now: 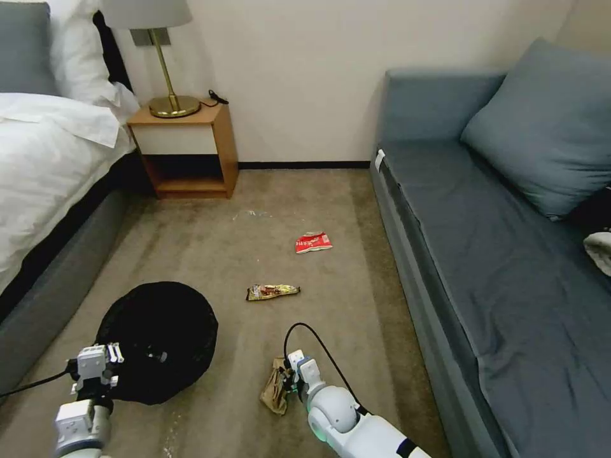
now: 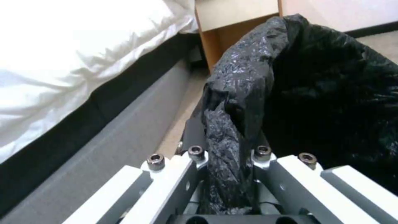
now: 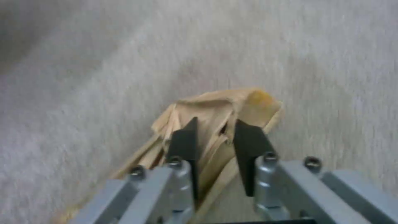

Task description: Pick up the trash bin, then pick up the garbage on the floor and place it into the trash bin.

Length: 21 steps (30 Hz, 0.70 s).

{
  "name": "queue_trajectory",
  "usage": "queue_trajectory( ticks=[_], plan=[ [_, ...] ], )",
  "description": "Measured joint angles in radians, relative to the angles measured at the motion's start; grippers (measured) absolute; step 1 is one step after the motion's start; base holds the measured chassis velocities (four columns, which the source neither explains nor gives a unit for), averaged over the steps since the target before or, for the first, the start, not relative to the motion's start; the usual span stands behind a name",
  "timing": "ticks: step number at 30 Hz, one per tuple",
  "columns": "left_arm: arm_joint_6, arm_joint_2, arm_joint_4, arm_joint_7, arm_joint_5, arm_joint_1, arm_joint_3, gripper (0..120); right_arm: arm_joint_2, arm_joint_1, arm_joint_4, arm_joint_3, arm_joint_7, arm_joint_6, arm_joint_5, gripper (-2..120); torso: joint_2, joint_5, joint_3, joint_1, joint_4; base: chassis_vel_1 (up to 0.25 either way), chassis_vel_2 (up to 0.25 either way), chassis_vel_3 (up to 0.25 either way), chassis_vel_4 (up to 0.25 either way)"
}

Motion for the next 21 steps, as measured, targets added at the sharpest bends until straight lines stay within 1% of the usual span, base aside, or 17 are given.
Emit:
queue_trajectory(
  ticks=[2,3,4,6,7,9,10,12,13,14,15,16,17,18,19,20,21],
  plan=[
    [0.0,0.0,0.0,0.0,0.0,0.0,0.001,6,-0.007,0.003,-0.001,0.001,-0.017,0.042,-0.013,11,0.0,0.0001,0.0,0.0,0.0,0.0,0.0,0.0,0.0],
    [0.0,0.0,0.0,0.0,0.0,0.0,0.001,6,-0.007,0.003,-0.001,0.001,-0.017,0.042,-0.013,11,0.0,0.0001,0.0,0.0,0.0,0.0,0.0,0.0,0.0],
    [0.0,0.0,0.0,0.0,0.0,0.0,0.002,6,-0.019,0.007,0.009,0.001,-0.026,0.058,-0.014,4,0.0,0.0001,0.0,0.0,0.0,0.0,0.0,0.0,0.0],
    [0.0,0.0,0.0,0.0,0.0,0.0,0.002,6,-0.019,0.007,0.009,0.001,-0.026,0.058,-0.014,4,0.0,0.0001,0.0,0.0,0.0,0.0,0.0,0.0,0.0],
    [0.0,0.001,0.0,0.0,0.0,0.001,0.003,6,-0.036,0.011,0.035,0.002,-0.03,0.065,-0.004,0,0.0,0.0001,0.0,0.0,0.0,0.0,0.0,0.0,0.0],
    [0.0,0.003,0.0,0.0,-0.001,0.002,0.003,6,-0.056,0.017,0.079,0.003,-0.037,0.097,0.024,0,0.0,0.0001,0.0,0.0,0.0,0.0,0.0,0.0,0.0],
    [0.0,0.003,0.0,0.0,-0.001,0.002,0.003,6,-0.056,0.017,0.079,0.003,-0.037,0.097,0.024,0,0.0,0.0001,0.0,0.0,0.0,0.0,0.0,0.0,0.0],
    [0.0,0.005,-0.001,0.0,-0.002,0.002,0.003,6,-0.064,0.023,0.105,0.006,-0.05,0.138,0.034,0,0.0,0.0,0.0,0.0,0.0,0.0,0.0,0.0,0.0],
    [0.0,0.006,0.0,0.0,-0.002,0.002,0.005,6,-0.071,0.032,0.13,0.01,-0.088,0.22,0.037,0,0.0,0.0001,0.0,0.0,0.0,0.0,0.0,0.0,0.0],
    [0.0,0.006,0.0,0.0,-0.002,0.002,0.007,6,-0.073,0.038,0.14,0.011,-0.114,0.268,0.042,0,0.0,0.0001,0.0,0.0,0.0,0.0,0.0,0.0,0.0],
    [0.0,0.006,0.0,0.0,-0.002,0.002,0.007,6,-0.073,0.038,0.14,0.011,-0.114,0.268,0.042,0,0.0,0.0001,0.0,0.0,0.0,0.0,0.0,0.0,0.0],
    [0.0,0.007,0.0,0.0,-0.002,0.002,0.009,6,-0.073,0.045,0.15,0.01,-0.148,0.326,0.06,0,0.0,0.0,0.0,0.0,0.0,0.0,0.0,0.0,0.0],
    [0.0,0.007,0.0,0.0,-0.002,0.002,0.011,6,-0.073,0.05,0.156,0.008,-0.171,0.362,0.079,0,0.0,0.0,0.0,0.0,0.0,0.0,0.0,0.0,0.0],
    [0.0,0.007,0.0,0.0,-0.002,0.001,0.014,6,-0.067,0.063,0.165,0.0,-0.227,0.438,0.13,0,0.0,0.0,0.0,0.0,-0.0001,0.0,0.0,0.0,0.0],
    [0.0,0.007,0.0,-0.001,-0.002,0.001,0.018,6,-0.061,0.073,0.168,-0.01,-0.278,0.487,0.174,0,0.0,0.0,0.0,0.0,-0.0001,0.0,0.0,0.0,0.0],
    [0.0,0.007,0.0,-0.001,-0.002,0.001,0.018,6,-0.061,0.073,0.168,-0.01,-0.278,0.487,0.174,0,0.0,0.0,0.0,0.0,-0.0001,0.0,0.0,0.0,0.0],
    [0.001,0.006,0.0,-0.001,-0.002,0.001,0.023,6,-0.048,0.086,0.169,-0.023,-0.338,0.537,0.219,0,0.0,0.0,0.0,0.0,-0.0001,0.0,0.0,0.0,0.0]
  ],
)
